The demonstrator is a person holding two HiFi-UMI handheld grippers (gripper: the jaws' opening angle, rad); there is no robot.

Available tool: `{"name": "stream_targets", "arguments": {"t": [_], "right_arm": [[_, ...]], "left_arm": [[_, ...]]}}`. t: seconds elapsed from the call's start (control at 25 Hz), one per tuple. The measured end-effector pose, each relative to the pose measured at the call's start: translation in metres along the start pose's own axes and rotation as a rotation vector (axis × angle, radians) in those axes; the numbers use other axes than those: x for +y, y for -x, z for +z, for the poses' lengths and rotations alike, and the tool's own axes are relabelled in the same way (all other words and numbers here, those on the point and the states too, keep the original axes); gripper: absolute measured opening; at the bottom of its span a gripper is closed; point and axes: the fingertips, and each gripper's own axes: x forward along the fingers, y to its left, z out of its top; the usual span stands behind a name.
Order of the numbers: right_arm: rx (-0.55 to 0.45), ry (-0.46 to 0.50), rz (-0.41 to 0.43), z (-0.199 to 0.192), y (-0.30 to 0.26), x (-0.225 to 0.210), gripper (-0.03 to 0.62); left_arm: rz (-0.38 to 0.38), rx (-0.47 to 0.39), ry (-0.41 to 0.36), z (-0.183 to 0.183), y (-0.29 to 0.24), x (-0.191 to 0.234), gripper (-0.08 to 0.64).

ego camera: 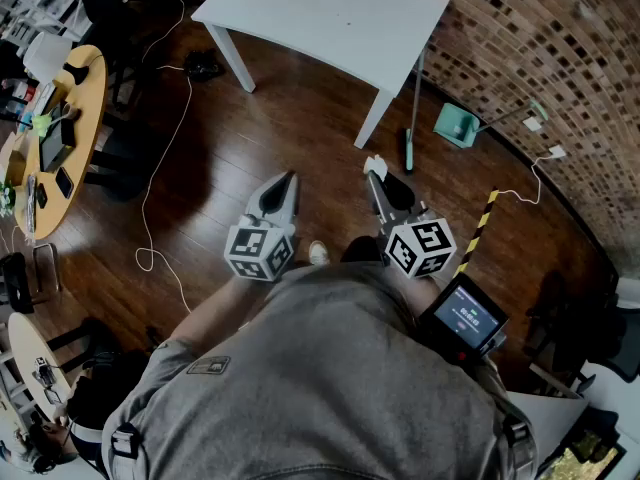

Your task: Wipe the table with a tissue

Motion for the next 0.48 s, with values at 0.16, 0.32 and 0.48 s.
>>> {"name": "stream_targets", "arguments": {"t": [0.16,0.32,0.48], "right_arm": [[0.004,-0.001,0.003,0.003,-0.012,0.004,0.072],[0.002,0.001,0.009,0.011,-0.027,-0.003,0.072],[-0.001,-0.004,0.026,0.019,-0.049,-0.022,0.072]], "left_arm": [[0.005,0.000,0.013,0.007,-0.004,0.011,0.002],[0.009,0.002,0.017,0.013,-0.018,0.019,0.002],[0.031,0.010,0.015,0.018,-0.043,0.029,0.002]]}}
